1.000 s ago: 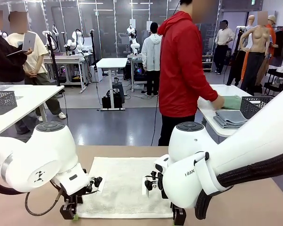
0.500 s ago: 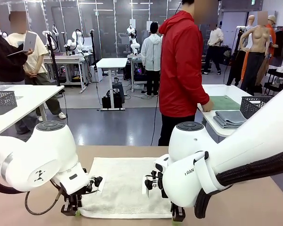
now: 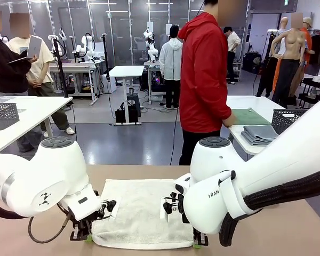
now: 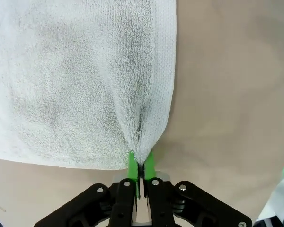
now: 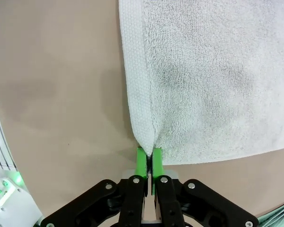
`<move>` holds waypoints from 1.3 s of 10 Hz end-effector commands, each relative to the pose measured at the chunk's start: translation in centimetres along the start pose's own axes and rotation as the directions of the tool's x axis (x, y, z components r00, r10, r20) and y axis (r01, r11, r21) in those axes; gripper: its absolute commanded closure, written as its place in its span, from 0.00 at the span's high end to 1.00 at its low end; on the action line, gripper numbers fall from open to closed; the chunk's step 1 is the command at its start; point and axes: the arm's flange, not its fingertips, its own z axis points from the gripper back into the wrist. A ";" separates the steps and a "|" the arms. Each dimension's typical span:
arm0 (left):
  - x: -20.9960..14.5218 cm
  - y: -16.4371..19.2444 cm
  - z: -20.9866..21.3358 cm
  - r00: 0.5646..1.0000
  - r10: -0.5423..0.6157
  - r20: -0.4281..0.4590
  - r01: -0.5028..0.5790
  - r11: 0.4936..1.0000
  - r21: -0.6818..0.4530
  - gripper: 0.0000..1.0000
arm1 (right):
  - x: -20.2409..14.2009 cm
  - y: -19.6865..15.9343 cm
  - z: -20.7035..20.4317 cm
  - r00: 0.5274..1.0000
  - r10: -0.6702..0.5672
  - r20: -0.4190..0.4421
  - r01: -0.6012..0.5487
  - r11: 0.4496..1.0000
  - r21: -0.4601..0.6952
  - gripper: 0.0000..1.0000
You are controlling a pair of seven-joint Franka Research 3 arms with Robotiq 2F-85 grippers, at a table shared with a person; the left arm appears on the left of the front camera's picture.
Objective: Fold the towels and place them in the basket.
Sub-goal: When a person lays out a Towel with hook on the table, fold it in half twice.
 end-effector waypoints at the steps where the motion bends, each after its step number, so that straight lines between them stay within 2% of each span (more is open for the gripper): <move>1: 0.1 -0.5 -0.1 1.000 -0.017 0.009 0.017 0.999 -0.043 0.00 | -0.1 0.0 -0.3 1.000 0.014 0.002 -0.014 1.000 0.006 0.00; 3: 0.2 -0.4 -0.1 1.000 -0.002 0.001 0.002 0.999 -0.044 0.00 | 0.0 -0.3 -0.3 1.000 0.021 0.012 -0.021 1.000 -0.020 0.00; 5: 0.0 0.0 0.0 1.000 -0.001 0.000 0.001 1.000 0.000 0.00 | 0.0 0.0 0.0 1.000 0.002 0.000 -0.002 1.000 0.000 0.00; 6: 0.0 0.0 0.0 1.000 -0.001 0.000 0.001 1.000 0.001 0.06 | 0.0 0.0 0.0 1.000 0.002 0.002 -0.002 1.000 -0.003 0.05; 9: -0.2 2.5 3.5 1.000 -0.019 -0.001 0.019 0.996 0.089 0.06 | 1.8 -3.3 4.1 1.000 0.016 -0.002 -0.016 0.998 -0.060 0.05; 13: 0.8 6.8 6.3 0.999 0.001 -0.035 0.006 0.980 0.201 0.06 | 3.6 -7.8 5.5 1.000 0.007 -0.022 -0.009 0.993 -0.120 0.05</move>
